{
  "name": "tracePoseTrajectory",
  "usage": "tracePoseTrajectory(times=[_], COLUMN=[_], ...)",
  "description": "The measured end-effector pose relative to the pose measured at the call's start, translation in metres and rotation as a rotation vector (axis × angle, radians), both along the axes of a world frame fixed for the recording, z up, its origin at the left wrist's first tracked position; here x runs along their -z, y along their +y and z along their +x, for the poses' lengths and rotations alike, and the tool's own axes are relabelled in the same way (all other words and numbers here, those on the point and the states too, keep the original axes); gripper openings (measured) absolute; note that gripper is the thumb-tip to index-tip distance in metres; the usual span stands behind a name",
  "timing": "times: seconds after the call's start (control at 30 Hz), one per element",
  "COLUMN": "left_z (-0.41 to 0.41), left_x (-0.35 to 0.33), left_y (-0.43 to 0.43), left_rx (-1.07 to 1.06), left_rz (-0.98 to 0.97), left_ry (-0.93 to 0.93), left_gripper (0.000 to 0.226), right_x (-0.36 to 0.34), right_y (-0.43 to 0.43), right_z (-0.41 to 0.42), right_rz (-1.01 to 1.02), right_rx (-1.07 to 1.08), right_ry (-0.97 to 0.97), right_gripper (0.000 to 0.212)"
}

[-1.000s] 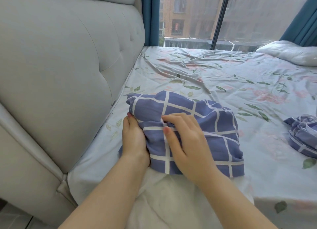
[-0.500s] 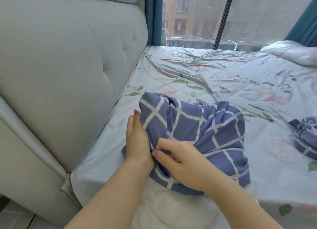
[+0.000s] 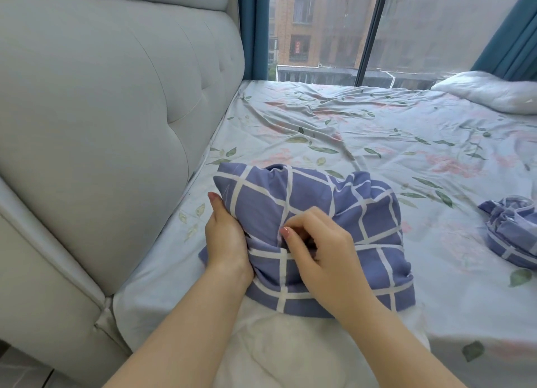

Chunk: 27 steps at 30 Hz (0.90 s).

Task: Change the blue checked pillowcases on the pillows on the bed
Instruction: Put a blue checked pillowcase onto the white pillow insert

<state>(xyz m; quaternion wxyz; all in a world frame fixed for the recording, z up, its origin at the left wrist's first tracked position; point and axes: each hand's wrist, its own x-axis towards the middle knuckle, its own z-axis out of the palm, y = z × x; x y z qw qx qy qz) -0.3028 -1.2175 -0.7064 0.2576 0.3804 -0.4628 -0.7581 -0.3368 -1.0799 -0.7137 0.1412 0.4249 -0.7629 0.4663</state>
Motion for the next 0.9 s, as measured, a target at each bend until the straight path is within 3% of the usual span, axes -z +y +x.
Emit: tracePoseTrajectory(times=[0.07,0.2,0.3,0.4,0.53,0.8,0.9], left_z=[0.000,0.007,0.014,0.018,0.024,0.044,0.058], left_x=[-0.001,-0.009,-0.016,-0.020,-0.009,0.009,0.018], left_y=[0.003,0.012,0.020,0.024,0.009,-0.006,-0.015], left_rx=[0.024,0.115,0.162,0.201,0.242,0.317,0.371], left_rz=[-0.007,-0.039,-0.172,-0.307,-0.318,-0.246,-0.310], left_ry=[0.034,0.125,0.153,0.096,-0.073,-0.290,-0.325], left_gripper=[0.069,0.088,0.090,0.067,0.051,0.045,0.057], right_x=[-0.001,-0.004,-0.005,-0.002,0.009,0.014,0.014], right_y=[-0.002,-0.005,-0.006,-0.006,-0.008,-0.014,-0.010], right_z=[-0.001,-0.001,-0.004,-0.011,-0.018,-0.024,-0.027], right_rz=[-0.068,-0.089,-0.072,-0.037,0.155,0.441,0.477], right_rx=[0.050,0.134,0.131,0.132,0.095,0.096,0.099], right_ry=[0.014,0.100,0.133,0.110,0.015,-0.028,-0.078], right_gripper=[0.005,0.028,0.033,0.037,0.059,0.093,0.099])
